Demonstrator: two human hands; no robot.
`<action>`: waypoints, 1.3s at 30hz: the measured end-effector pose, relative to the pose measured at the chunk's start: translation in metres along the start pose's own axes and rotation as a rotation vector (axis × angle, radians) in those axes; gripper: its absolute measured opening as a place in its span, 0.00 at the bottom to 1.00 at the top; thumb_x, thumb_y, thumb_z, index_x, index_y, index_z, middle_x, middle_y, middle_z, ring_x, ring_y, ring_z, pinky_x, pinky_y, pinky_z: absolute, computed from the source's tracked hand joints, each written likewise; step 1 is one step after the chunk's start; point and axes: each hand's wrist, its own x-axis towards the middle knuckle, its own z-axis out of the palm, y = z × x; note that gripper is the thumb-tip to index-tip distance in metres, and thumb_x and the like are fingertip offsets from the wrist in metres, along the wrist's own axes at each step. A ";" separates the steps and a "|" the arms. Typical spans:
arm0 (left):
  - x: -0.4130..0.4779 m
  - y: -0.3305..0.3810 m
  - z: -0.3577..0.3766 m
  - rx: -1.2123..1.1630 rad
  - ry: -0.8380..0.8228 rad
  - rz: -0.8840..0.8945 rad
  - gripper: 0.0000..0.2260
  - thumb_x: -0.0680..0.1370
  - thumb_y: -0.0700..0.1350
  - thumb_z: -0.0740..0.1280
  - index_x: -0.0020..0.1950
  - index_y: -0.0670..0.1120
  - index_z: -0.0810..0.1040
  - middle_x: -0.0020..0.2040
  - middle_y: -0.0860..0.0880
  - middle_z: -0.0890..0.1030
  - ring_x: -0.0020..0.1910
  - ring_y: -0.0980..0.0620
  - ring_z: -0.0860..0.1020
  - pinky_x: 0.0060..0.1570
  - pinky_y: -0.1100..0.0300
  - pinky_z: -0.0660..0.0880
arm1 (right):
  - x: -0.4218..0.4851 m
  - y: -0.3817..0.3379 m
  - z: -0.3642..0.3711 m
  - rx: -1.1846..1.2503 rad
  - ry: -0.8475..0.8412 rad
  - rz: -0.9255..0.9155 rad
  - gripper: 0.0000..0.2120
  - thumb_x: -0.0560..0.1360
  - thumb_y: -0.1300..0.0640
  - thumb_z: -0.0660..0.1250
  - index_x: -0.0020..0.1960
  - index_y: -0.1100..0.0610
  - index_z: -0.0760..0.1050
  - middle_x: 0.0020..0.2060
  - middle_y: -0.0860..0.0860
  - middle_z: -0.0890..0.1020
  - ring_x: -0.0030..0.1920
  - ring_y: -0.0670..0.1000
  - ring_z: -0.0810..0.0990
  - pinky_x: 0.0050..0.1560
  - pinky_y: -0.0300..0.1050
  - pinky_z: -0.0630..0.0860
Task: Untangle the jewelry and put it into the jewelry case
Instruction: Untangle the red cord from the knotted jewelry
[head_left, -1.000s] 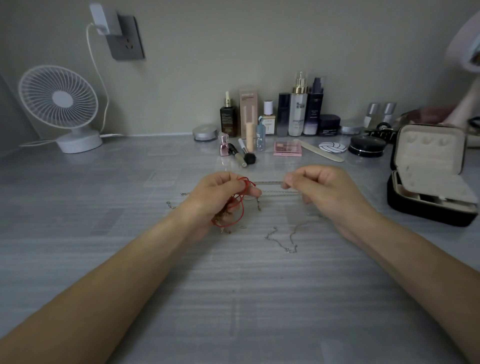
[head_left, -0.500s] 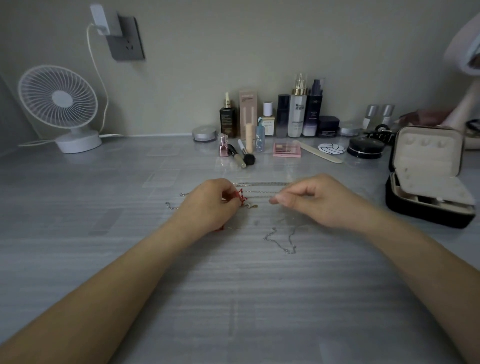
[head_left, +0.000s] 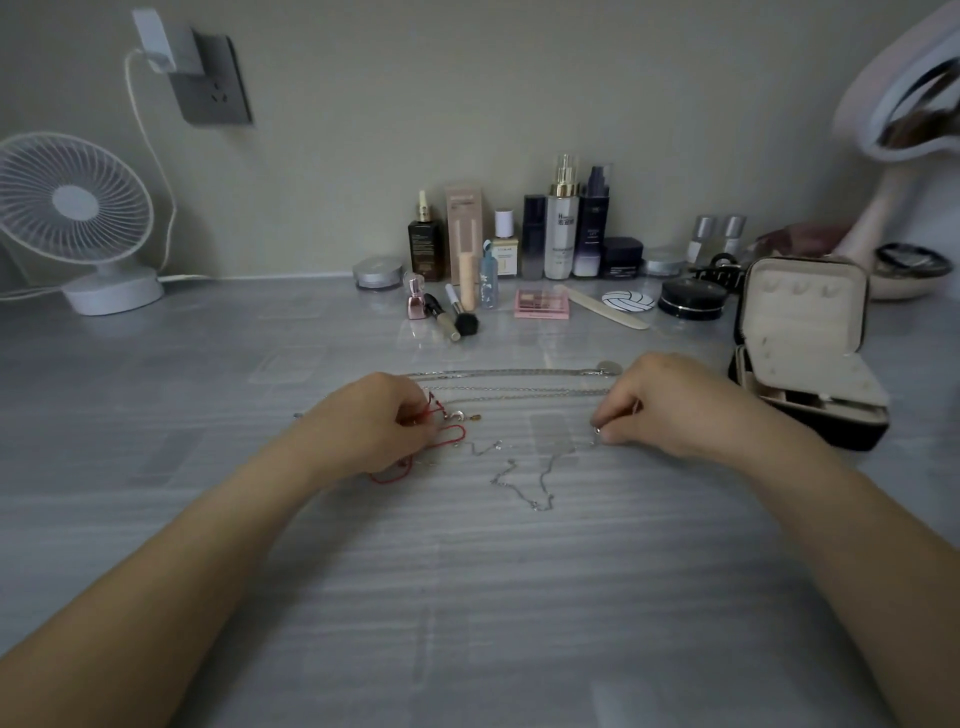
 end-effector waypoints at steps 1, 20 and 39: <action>-0.001 -0.001 -0.005 -0.038 -0.067 0.014 0.11 0.75 0.50 0.67 0.39 0.43 0.77 0.34 0.50 0.75 0.35 0.51 0.72 0.39 0.58 0.71 | 0.000 -0.001 0.001 -0.036 0.017 -0.013 0.06 0.69 0.53 0.73 0.46 0.46 0.83 0.39 0.39 0.80 0.45 0.44 0.77 0.52 0.44 0.76; -0.009 0.048 -0.012 -0.374 0.151 0.151 0.03 0.77 0.50 0.64 0.50 0.56 0.76 0.49 0.62 0.76 0.53 0.63 0.73 0.49 0.70 0.67 | -0.005 -0.012 -0.014 0.770 0.106 -0.083 0.09 0.73 0.64 0.67 0.49 0.54 0.81 0.24 0.42 0.78 0.26 0.37 0.73 0.29 0.28 0.69; -0.003 0.091 0.006 -0.748 0.156 0.043 0.08 0.76 0.43 0.68 0.37 0.48 0.75 0.35 0.53 0.80 0.31 0.62 0.76 0.26 0.72 0.70 | -0.006 -0.020 -0.004 0.917 0.113 -0.069 0.03 0.72 0.60 0.69 0.41 0.55 0.77 0.30 0.48 0.80 0.24 0.40 0.73 0.26 0.31 0.68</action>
